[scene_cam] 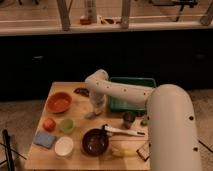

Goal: Wipe table surface with towel

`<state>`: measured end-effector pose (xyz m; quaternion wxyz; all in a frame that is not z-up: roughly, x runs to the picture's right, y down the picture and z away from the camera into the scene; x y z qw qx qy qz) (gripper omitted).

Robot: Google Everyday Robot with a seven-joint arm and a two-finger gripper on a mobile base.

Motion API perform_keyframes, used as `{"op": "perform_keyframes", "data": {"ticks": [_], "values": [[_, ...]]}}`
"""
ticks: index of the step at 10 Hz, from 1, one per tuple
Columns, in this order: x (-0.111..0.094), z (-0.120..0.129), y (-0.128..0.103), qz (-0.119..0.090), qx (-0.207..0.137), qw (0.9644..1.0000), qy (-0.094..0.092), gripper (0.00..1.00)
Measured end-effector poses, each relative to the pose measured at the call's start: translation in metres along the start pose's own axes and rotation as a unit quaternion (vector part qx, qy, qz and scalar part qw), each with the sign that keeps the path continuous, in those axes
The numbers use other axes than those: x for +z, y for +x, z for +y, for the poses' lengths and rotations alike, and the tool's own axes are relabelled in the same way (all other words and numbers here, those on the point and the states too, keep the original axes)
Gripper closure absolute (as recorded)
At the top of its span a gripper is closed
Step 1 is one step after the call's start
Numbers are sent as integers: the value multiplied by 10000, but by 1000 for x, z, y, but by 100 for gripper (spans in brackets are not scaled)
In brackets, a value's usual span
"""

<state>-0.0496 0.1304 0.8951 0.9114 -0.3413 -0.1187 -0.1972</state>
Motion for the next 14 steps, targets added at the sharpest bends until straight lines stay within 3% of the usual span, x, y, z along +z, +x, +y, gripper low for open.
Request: {"op": "perform_keyframes", "data": {"ticks": [2,3,6,9,10,14], "values": [[2,-13,-8,-27,-73,9999,97,100],[2,-20,-24,-87,-252,9995,158,100],[0,-10,-56,-238,-708,9971,136,100],[2,14,-72,-356,-920,9950,-161,100],[1,27,-67,-344,-884,9949,-340,100],[-8,51,-31,-116,-568,9958,-702,100]]}}
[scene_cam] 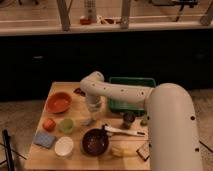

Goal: Wipe table surface with towel

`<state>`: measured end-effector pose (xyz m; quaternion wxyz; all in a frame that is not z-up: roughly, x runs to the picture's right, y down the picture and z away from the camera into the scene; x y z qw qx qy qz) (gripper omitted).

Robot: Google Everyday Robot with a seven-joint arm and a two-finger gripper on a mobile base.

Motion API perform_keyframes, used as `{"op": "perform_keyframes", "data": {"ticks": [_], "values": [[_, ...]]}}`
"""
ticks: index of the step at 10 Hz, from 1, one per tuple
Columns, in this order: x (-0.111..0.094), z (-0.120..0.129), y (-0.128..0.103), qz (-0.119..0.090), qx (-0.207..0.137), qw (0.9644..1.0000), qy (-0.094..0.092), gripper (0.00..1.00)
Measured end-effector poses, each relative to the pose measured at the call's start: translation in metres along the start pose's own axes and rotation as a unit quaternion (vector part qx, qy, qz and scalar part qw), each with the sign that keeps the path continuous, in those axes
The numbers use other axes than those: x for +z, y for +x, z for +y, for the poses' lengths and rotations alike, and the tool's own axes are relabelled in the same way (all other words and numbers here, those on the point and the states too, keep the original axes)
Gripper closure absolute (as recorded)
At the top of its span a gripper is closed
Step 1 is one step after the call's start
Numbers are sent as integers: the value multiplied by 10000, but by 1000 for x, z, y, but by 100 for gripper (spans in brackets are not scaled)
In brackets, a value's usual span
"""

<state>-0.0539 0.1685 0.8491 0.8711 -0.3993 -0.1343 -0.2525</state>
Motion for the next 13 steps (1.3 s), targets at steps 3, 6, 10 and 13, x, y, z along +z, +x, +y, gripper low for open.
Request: {"op": "perform_keyframes", "data": {"ticks": [3,6,10,13], "values": [[-1,-14,28,283,399,9988,55,100],[4,-39,37,361,655,9962,456,100],[6,-71,7,183,376,9964,739,100],[6,-68,-38,-21,-301,9965,777,100]]}}
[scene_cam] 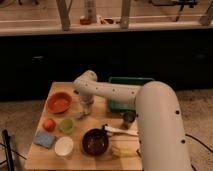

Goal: Wipe table surface with towel

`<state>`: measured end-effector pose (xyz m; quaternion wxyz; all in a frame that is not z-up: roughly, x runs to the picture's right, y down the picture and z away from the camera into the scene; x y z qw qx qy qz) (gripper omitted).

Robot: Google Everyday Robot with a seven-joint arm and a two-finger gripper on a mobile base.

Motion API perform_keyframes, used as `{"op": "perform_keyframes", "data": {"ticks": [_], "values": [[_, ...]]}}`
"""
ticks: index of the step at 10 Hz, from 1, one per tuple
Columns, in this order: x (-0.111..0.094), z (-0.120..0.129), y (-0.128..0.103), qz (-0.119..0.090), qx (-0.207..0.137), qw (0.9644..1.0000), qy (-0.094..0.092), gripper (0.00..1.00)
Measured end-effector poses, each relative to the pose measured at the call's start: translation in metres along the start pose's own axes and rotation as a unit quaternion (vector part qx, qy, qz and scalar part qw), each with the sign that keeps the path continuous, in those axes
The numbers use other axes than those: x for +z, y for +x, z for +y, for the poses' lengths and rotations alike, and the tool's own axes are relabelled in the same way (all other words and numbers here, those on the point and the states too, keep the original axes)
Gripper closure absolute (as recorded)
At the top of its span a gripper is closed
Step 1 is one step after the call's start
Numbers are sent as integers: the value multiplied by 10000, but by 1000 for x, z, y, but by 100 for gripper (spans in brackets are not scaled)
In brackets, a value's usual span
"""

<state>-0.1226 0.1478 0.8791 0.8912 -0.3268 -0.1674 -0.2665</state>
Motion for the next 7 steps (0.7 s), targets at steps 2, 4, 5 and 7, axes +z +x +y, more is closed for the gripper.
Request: {"op": "perform_keyframes", "data": {"ticks": [2,4,5,7], "values": [[3,17,-19,-103,-249,9995,-176,100],[5,39,-22,-110,-326,9984,-450,100],[3,47,-19,-96,-305,9981,-523,100],[-2,66,0,9,-150,9975,-683,100]]}}
